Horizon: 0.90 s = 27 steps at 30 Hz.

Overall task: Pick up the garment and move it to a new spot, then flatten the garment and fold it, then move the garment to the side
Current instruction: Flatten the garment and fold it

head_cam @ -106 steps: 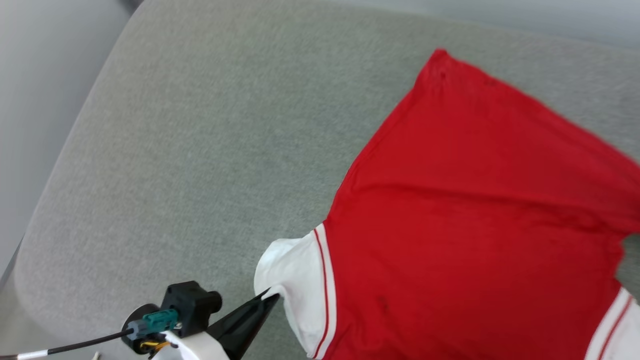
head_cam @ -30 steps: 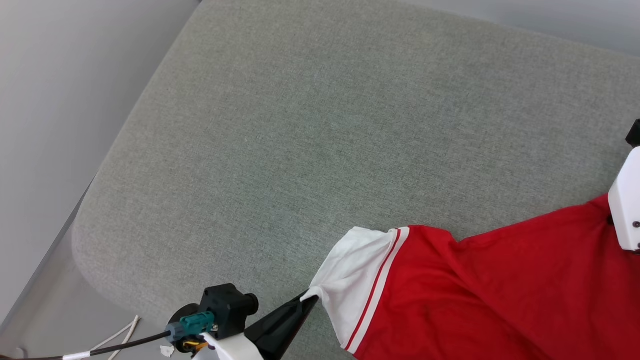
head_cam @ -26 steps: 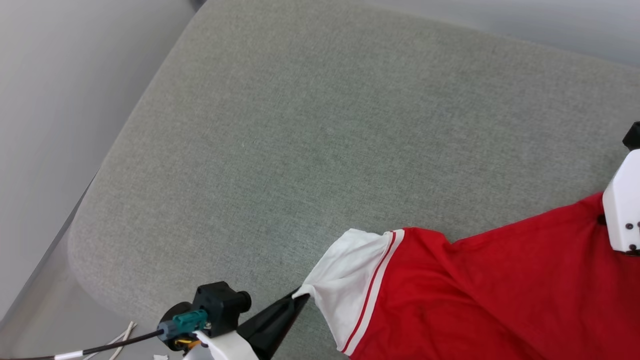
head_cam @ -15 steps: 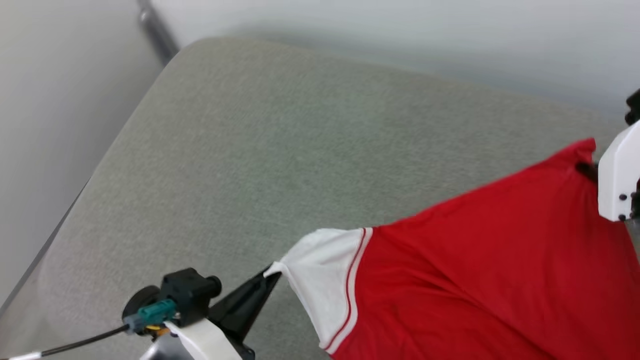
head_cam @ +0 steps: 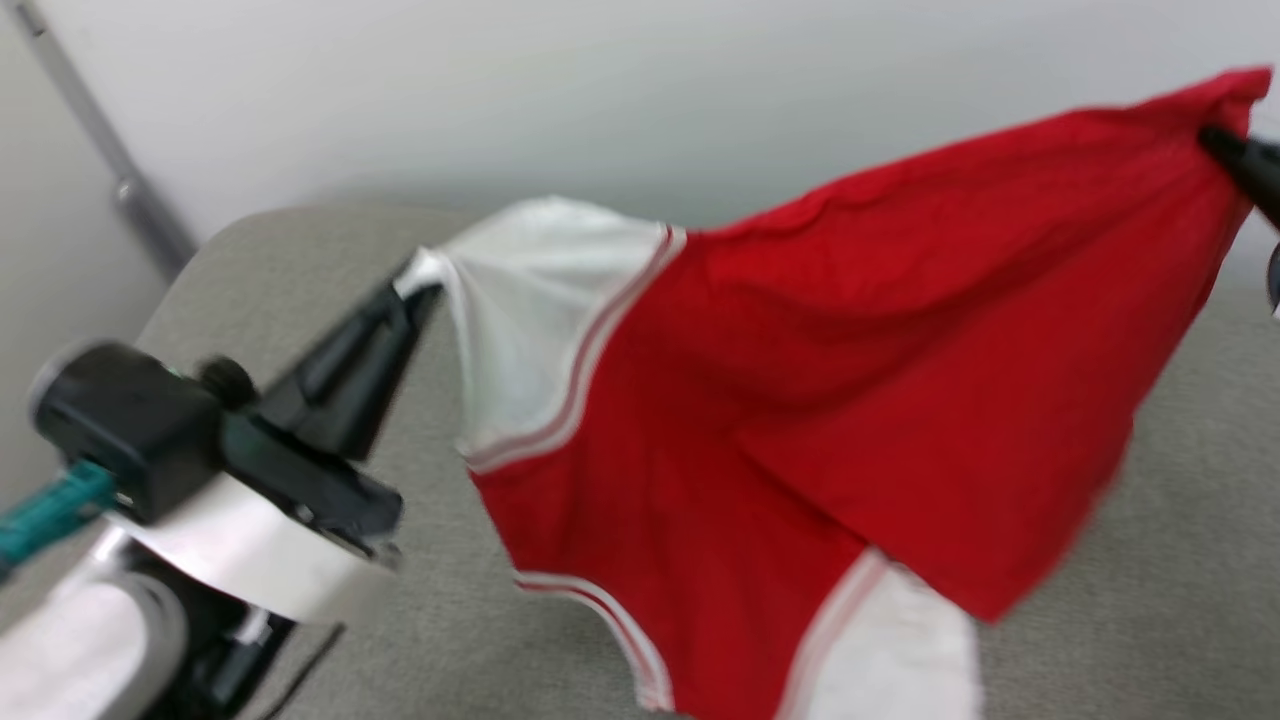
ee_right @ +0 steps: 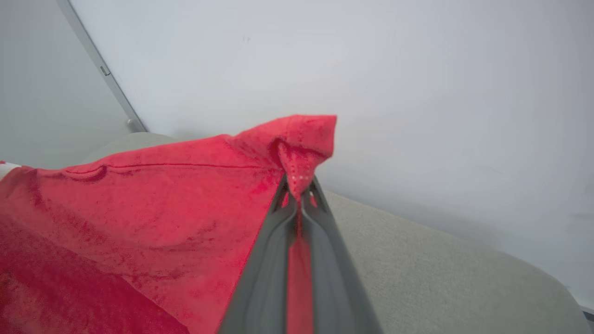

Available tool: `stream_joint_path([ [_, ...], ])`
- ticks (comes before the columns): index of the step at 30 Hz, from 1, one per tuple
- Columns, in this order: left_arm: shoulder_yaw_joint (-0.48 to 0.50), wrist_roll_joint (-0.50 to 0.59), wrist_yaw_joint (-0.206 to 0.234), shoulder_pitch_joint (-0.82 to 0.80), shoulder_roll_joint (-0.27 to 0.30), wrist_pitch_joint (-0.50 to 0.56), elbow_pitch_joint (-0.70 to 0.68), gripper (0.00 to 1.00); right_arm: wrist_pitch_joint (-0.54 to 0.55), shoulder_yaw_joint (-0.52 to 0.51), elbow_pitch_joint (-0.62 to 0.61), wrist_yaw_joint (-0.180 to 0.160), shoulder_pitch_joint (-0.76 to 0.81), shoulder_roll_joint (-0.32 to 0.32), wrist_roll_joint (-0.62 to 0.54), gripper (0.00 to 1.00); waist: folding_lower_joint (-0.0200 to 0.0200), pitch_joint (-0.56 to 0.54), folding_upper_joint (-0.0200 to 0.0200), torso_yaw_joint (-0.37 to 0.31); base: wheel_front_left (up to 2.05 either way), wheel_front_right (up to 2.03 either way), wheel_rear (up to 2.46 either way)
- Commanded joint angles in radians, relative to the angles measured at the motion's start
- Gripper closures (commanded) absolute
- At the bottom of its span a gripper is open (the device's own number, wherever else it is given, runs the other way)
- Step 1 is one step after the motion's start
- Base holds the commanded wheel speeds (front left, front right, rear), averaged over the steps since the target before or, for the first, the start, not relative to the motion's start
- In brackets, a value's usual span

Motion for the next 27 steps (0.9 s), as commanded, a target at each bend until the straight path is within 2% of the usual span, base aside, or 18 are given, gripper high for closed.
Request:
stream_joint_path([
  [1, 0.025, 0.005, 0.005, -0.036, 0.008, -0.008, -0.013, 1.0, -0.012, -0.012, -0.033, 0.0, -0.025, 0.005, 0.008, 1.0, 0.0, -0.023, -0.0001, -0.048, 0.0, 0.0, 0.0],
  [6, 0.099, 0.02, 0.011, -0.129, 0.037, -0.006, -0.026, 1.0, -0.025, -0.032, -0.118, 0.0, -0.054, 0.025, 0.012, 1.0, 0.0, -0.033, -0.0001, -0.105, 0.0, 0.0, 0.0],
  [15, 0.209, 0.021, 0.035, -0.277, 0.048, -0.023, -0.029, 1.0, -0.032, -0.063, -0.222, 0.0, -0.094, 0.078, 0.015, 1.0, 0.0, -0.026, -0.0001, -0.188, 0.0, 0.0, 0.0],
  [23, 0.27, 0.014, 0.014, -0.465, 0.052, 0.007, -0.015, 1.0, -0.045, -0.098, -0.266, 0.0, -0.169, 0.076, -0.005, 1.0, 0.0, 0.058, -0.0001, -0.225, 0.0, 0.0, 0.0],
  [27, 0.277, 0.008, -0.016, -0.596, 0.042, 0.029, 0.038, 1.0, -0.05, -0.116, -0.268, 0.0, -0.238, 0.072, -0.026, 1.0, 0.0, 0.135, -0.0001, -0.232, 0.0, 0.0, 0.0],
])
